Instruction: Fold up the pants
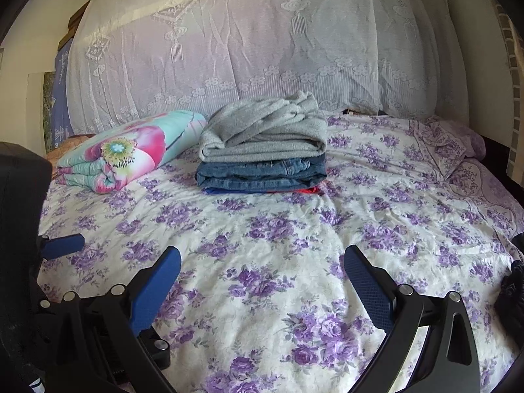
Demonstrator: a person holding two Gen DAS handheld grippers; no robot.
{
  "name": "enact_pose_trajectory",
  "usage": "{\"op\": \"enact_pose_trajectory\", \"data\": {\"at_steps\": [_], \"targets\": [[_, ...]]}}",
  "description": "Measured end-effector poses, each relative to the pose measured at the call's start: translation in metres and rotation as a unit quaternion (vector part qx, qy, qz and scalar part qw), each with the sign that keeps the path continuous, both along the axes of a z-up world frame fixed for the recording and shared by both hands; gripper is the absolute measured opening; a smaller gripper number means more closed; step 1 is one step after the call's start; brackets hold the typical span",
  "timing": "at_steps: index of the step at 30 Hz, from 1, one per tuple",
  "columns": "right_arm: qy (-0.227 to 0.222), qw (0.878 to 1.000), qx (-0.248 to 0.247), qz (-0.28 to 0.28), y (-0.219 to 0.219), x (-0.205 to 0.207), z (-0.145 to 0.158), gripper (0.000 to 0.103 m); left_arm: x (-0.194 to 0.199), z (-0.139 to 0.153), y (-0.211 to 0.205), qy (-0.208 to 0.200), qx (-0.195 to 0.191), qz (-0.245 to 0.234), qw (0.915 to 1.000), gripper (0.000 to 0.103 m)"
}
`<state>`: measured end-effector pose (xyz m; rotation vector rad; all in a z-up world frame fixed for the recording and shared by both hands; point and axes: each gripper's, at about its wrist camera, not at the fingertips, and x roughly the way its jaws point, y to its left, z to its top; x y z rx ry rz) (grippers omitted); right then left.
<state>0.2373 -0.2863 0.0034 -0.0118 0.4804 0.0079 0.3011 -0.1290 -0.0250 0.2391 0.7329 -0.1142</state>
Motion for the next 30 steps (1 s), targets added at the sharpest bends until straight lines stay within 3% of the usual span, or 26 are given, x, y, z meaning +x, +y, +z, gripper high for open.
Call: {"op": "enact_pose_trajectory", "data": {"at_steps": [4, 9, 11, 15, 18, 21, 24, 27, 28, 30], "targets": [[-0.011, 1.0, 0.008, -0.006, -0.001, -0.006, 0.005, 0.1, 0.007, -0.005, 0.019, 0.032, -0.03, 0.039, 0.9983, 0.099], [-0.064, 0.996, 0.052, 0.037, 0.0, -0.023, 0.033, 0.1, -0.009, 0.019, 0.049, -0.003, -0.085, 0.045, 0.9954, 0.099], [-0.069, 0.996, 0.05, 0.04, 0.006, -0.011, 0.053, 0.1, -0.001, 0.041, 0.045, -0.023, -0.063, 0.047, 0.9966, 0.099], [-0.103, 0.995, -0.003, 0.002, 0.015, 0.033, 0.099, 0.1, 0.027, 0.101, 0.023, -0.098, -0.012, 0.051, 0.9938, 0.099], [-0.09, 0.996, -0.002, -0.024, 0.012, 0.069, 0.111, 0.1, 0.056, 0.121, 0.013, -0.136, -0.008, 0.074, 0.9878, 0.099], [-0.08, 0.993, 0.065, -0.054, -0.009, 0.103, 0.101, 0.1, 0.095, 0.118, 0.011, -0.128, -0.031, 0.098, 0.9864, 0.099], [-0.065, 0.99, 0.104, -0.069, -0.023, 0.138, 0.084, 0.1, 0.136, 0.106, 0.017, -0.092, -0.084, 0.108, 0.9862, 0.099], [-0.055, 0.993, 0.081, -0.07, -0.023, 0.17, 0.063, 0.1, 0.168, 0.087, 0.011, -0.079, -0.1, 0.106, 0.9861, 0.099], [-0.033, 0.996, 0.054, -0.067, -0.02, 0.189, 0.06, 0.1, 0.175, 0.079, 0.006, -0.081, -0.093, 0.102, 0.9871, 0.099], [-0.038, 0.997, 0.021, -0.068, -0.016, 0.205, 0.06, 0.1, 0.187, 0.062, -0.007, -0.092, -0.069, 0.108, 0.9875, 0.099]]}}
